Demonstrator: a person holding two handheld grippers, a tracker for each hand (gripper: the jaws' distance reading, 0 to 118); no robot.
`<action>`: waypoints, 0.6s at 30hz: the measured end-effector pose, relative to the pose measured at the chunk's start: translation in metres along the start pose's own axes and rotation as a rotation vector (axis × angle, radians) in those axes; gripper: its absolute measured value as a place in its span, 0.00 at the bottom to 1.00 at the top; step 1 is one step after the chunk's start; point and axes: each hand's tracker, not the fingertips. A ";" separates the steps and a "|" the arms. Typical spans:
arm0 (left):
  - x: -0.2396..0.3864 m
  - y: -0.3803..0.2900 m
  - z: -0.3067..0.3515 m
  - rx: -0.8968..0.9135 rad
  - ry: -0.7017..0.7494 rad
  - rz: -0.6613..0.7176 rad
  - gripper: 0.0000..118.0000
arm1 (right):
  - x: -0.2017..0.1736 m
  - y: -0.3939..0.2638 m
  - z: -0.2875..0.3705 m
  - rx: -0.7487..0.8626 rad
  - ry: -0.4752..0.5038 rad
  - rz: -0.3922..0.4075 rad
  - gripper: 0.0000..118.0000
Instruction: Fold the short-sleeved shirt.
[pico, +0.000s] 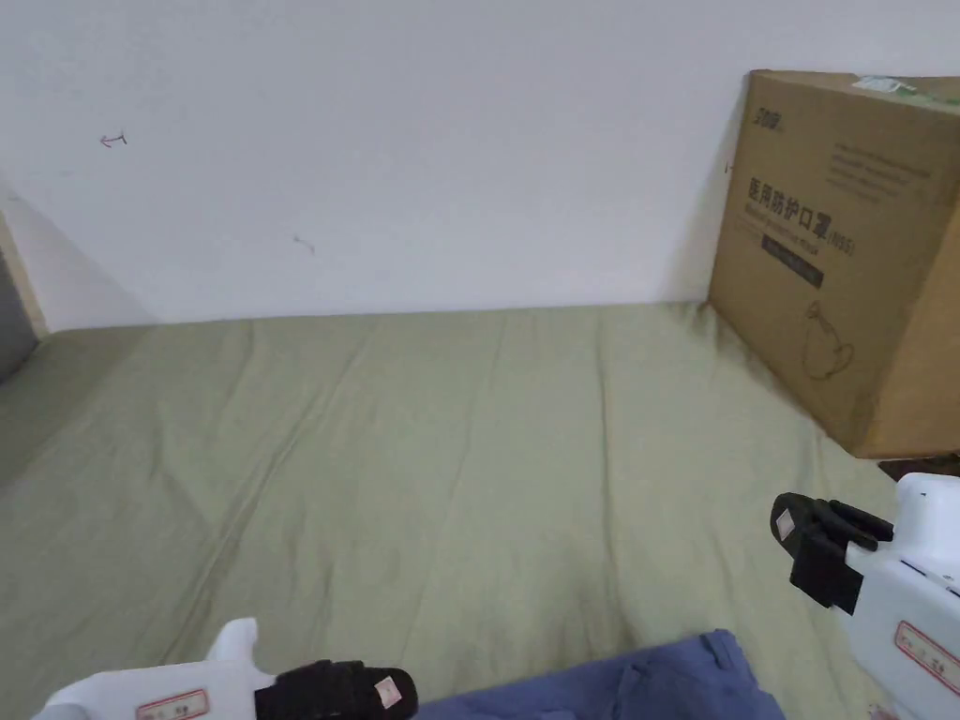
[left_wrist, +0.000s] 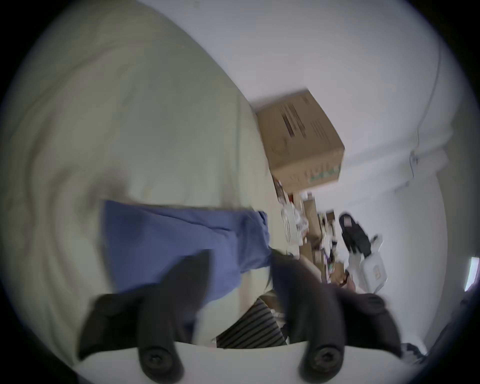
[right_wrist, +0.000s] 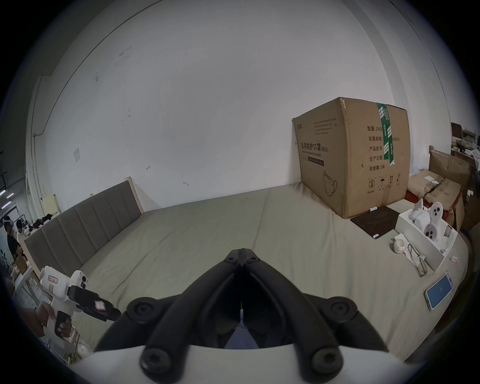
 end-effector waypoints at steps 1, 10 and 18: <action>-0.014 0.004 0.010 0.029 0.025 0.021 0.82 | -0.003 0.000 0.000 0.006 0.001 0.002 0.00; -0.097 -0.018 -0.023 -0.071 -0.120 0.200 0.90 | -0.035 0.003 -0.008 0.099 -0.035 0.107 0.00; -0.101 -0.040 -0.082 -0.128 -0.300 0.258 0.61 | -0.044 0.003 -0.010 0.083 0.015 0.166 0.00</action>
